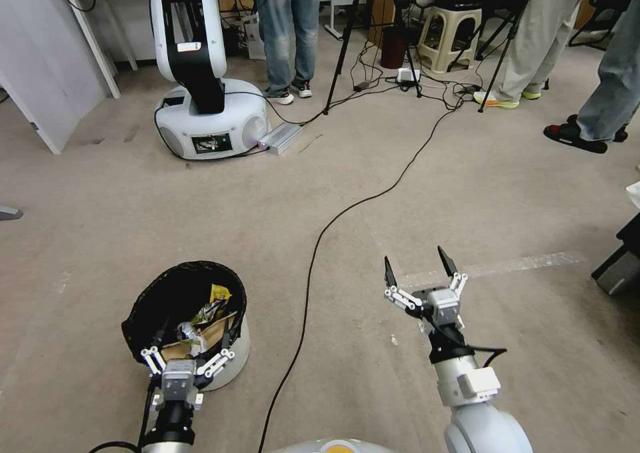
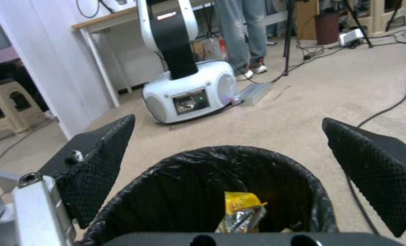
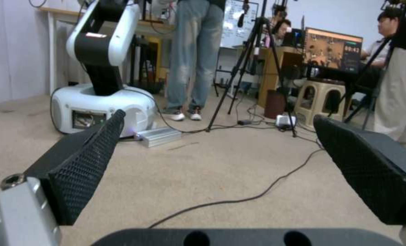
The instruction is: Pick up the trash bin, then pick up the garbage from the floor and place it into the trash bin.
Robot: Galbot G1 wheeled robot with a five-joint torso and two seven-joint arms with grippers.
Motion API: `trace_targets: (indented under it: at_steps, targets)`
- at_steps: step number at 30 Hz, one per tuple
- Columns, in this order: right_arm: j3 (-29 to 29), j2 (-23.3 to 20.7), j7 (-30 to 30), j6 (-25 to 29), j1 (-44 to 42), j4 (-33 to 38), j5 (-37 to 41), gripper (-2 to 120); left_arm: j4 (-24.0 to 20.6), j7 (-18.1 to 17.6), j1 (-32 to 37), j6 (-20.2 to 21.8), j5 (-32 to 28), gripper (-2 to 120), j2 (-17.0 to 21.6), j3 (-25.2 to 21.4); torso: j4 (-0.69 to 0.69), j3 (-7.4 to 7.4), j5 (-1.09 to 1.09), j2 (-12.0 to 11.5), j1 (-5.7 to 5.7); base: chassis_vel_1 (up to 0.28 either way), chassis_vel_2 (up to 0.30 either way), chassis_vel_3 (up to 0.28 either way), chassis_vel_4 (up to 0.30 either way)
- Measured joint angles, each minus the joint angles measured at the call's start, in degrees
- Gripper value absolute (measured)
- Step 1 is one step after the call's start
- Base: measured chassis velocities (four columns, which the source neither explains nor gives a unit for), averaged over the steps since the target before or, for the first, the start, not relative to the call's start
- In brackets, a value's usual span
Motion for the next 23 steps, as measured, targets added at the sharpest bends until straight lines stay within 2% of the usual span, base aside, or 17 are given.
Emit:
trace_targets:
  at_steps: [23]
  targets:
    - [-0.5,0.0,-0.3,-0.4,0.1,-0.3,-0.2,100,0.0,-0.9,-0.2,0.6,0.2,100,0.1,0.1,0.00,0.00,0.00,0.0,0.00,0.000,0.000,0.000,0.000]
